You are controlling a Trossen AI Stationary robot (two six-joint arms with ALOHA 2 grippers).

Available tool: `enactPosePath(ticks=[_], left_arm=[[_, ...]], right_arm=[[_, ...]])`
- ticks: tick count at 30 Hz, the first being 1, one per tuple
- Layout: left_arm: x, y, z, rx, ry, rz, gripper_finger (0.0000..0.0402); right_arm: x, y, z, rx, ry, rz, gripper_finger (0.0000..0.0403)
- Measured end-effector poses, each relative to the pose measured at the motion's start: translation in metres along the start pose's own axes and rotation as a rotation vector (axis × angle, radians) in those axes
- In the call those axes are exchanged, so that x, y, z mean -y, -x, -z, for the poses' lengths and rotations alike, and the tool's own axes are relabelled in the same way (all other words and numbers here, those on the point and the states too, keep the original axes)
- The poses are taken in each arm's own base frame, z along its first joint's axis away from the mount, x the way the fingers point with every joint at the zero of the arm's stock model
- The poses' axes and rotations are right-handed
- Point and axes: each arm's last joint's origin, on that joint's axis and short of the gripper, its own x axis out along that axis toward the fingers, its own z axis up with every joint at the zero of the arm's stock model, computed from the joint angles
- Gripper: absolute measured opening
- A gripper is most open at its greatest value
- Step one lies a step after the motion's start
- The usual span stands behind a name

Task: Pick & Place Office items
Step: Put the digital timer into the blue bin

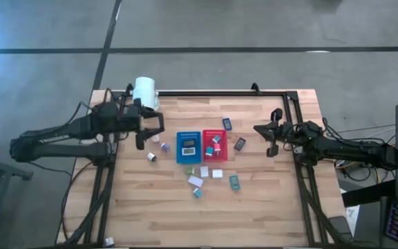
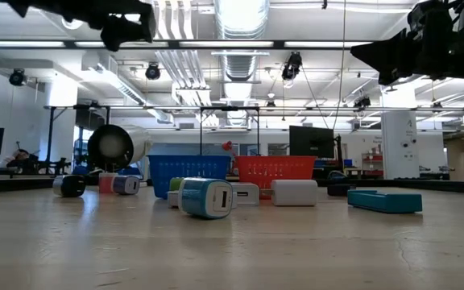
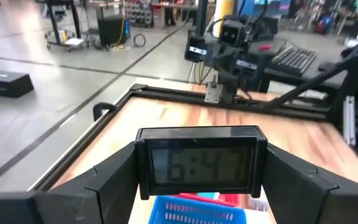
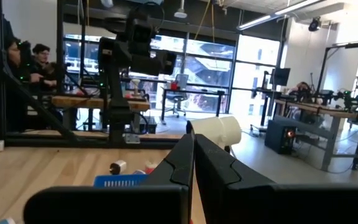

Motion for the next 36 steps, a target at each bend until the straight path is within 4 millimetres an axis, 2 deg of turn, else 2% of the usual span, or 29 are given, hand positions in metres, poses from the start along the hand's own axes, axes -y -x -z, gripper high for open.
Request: enactPosePath(ticks=[7, 14, 20, 26, 30, 36], left_arm=[[-0.002, -0.026, -0.016, -0.093, -0.055, 0.003, 0.0284], [-0.005, -0.042, -0.017, -0.103, -0.129, -0.044, 0.0284], [-0.011, -0.056, -0.033, -0.349, -0.173, -0.072, 0.0284], [-0.014, -0.086, -0.044, -0.543, -0.168, -0.053, 0.0284], [-0.017, -0.112, -0.037, -0.663, -0.159, -0.039, 0.0284], [-0.019, -0.147, -0.007, -0.794, -0.127, 0.042, 0.0284]], right_arm=[[0.000, 0.000, 0.002, -0.013, -0.028, -0.001, 0.0008], [0.000, 0.001, 0.003, -0.014, -0.031, -0.001, 0.0008], [0.000, 0.001, 0.003, -0.014, -0.026, 0.001, 0.0008], [0.000, 0.001, 0.002, -0.006, -0.024, 0.002, 0.0008], [0.000, 0.001, 0.002, -0.006, -0.028, 0.002, 0.0008], [0.000, 0.001, 0.003, -0.014, -0.028, 0.001, 0.0008]])
